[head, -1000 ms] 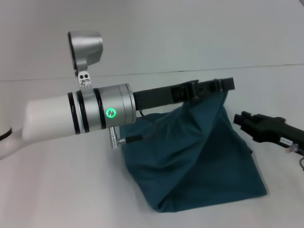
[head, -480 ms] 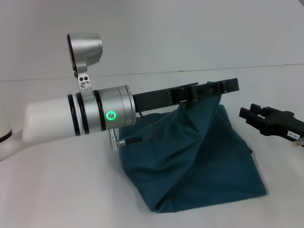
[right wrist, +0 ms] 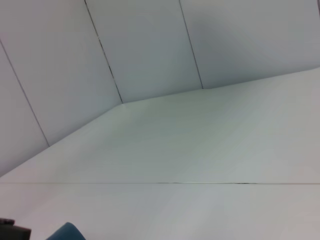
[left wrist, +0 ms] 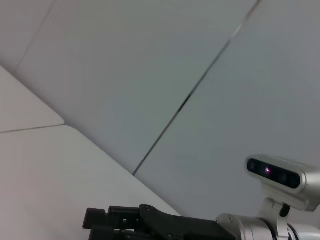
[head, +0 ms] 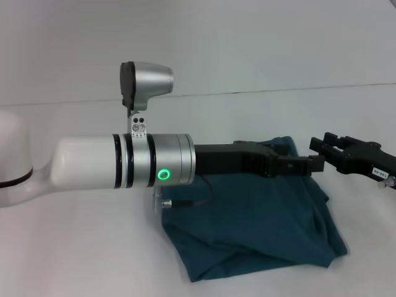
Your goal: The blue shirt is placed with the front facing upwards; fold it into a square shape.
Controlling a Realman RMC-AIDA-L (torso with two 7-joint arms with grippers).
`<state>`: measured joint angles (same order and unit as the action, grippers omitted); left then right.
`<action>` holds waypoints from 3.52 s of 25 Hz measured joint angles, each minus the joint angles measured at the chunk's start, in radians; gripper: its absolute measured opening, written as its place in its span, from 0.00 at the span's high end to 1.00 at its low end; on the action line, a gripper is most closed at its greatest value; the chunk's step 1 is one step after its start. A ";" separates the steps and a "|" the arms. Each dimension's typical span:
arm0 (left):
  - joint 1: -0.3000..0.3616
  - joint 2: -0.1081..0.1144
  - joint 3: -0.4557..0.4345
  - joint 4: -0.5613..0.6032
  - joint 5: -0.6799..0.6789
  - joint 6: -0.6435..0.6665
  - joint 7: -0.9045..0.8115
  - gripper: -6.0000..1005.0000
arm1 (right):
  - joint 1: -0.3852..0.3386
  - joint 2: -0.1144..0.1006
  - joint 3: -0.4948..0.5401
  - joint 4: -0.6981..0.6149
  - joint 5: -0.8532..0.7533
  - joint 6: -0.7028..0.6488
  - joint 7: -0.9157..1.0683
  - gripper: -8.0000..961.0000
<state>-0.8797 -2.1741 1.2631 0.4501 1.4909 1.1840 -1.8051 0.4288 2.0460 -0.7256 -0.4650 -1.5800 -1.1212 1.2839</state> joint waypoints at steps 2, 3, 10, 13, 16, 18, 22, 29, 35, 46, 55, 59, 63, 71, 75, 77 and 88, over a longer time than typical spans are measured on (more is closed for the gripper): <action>0.002 0.000 0.013 0.008 -0.007 -0.004 0.014 0.04 | 0.001 0.000 0.000 0.000 0.000 0.000 0.001 0.55; 0.003 0.000 0.015 0.009 -0.010 -0.004 0.019 0.04 | 0.001 0.000 -0.001 0.000 0.000 0.000 0.001 0.55; 0.122 0.005 -0.020 0.136 -0.013 0.019 0.015 0.04 | 0.000 -0.021 -0.007 -0.007 -0.030 -0.001 0.057 0.55; 0.195 0.009 -0.041 0.220 -0.003 0.075 0.006 0.04 | 0.002 -0.042 -0.008 -0.071 -0.108 -0.016 0.208 0.55; 0.256 0.011 -0.105 0.289 0.044 0.152 0.003 0.04 | 0.003 -0.057 -0.008 -0.152 -0.190 -0.057 0.366 0.55; 0.287 0.010 -0.171 0.318 0.089 0.194 0.007 0.04 | 0.008 -0.068 -0.008 -0.192 -0.233 -0.088 0.464 0.55; 0.326 0.011 -0.287 0.335 0.167 0.253 0.032 0.04 | 0.034 -0.092 -0.009 -0.221 -0.323 -0.141 0.638 0.55; 0.362 0.012 -0.385 0.370 0.284 0.323 0.079 0.04 | 0.104 -0.089 -0.009 -0.209 -0.469 -0.161 0.788 0.55; 0.371 0.011 -0.445 0.383 0.341 0.324 0.082 0.04 | 0.161 -0.066 -0.010 -0.185 -0.550 -0.161 0.844 0.55; 0.376 0.011 -0.448 0.383 0.345 0.315 0.093 0.04 | 0.199 -0.061 -0.009 -0.106 -0.589 -0.112 0.851 0.56; 0.377 0.011 -0.450 0.382 0.347 0.307 0.093 0.04 | 0.183 -0.065 -0.004 -0.107 -0.586 -0.083 0.854 0.56; 0.376 0.011 -0.450 0.377 0.347 0.300 0.093 0.04 | 0.181 -0.057 -0.007 -0.105 -0.588 -0.064 0.852 0.56; 0.373 0.011 -0.450 0.377 0.347 0.299 0.093 0.04 | 0.184 -0.049 -0.007 -0.102 -0.585 -0.060 0.848 0.56; 0.376 0.011 -0.454 0.378 0.347 0.297 0.102 0.04 | 0.213 -0.004 -0.018 -0.093 -0.590 -0.023 0.842 0.56; 0.378 0.011 -0.462 0.376 0.351 0.297 0.107 0.04 | 0.219 0.004 -0.032 -0.078 -0.589 0.009 0.828 0.56; 0.379 0.011 -0.463 0.376 0.357 0.297 0.107 0.04 | 0.215 0.009 -0.029 -0.077 -0.583 0.016 0.811 0.56; 0.383 0.011 -0.464 0.375 0.362 0.299 0.106 0.04 | 0.188 -0.001 -0.023 -0.090 -0.426 -0.081 0.706 0.94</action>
<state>-0.4965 -2.1629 0.7991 0.8252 1.8529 1.4834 -1.6986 0.6163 2.0450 -0.7489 -0.5554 -2.0064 -1.2023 1.9899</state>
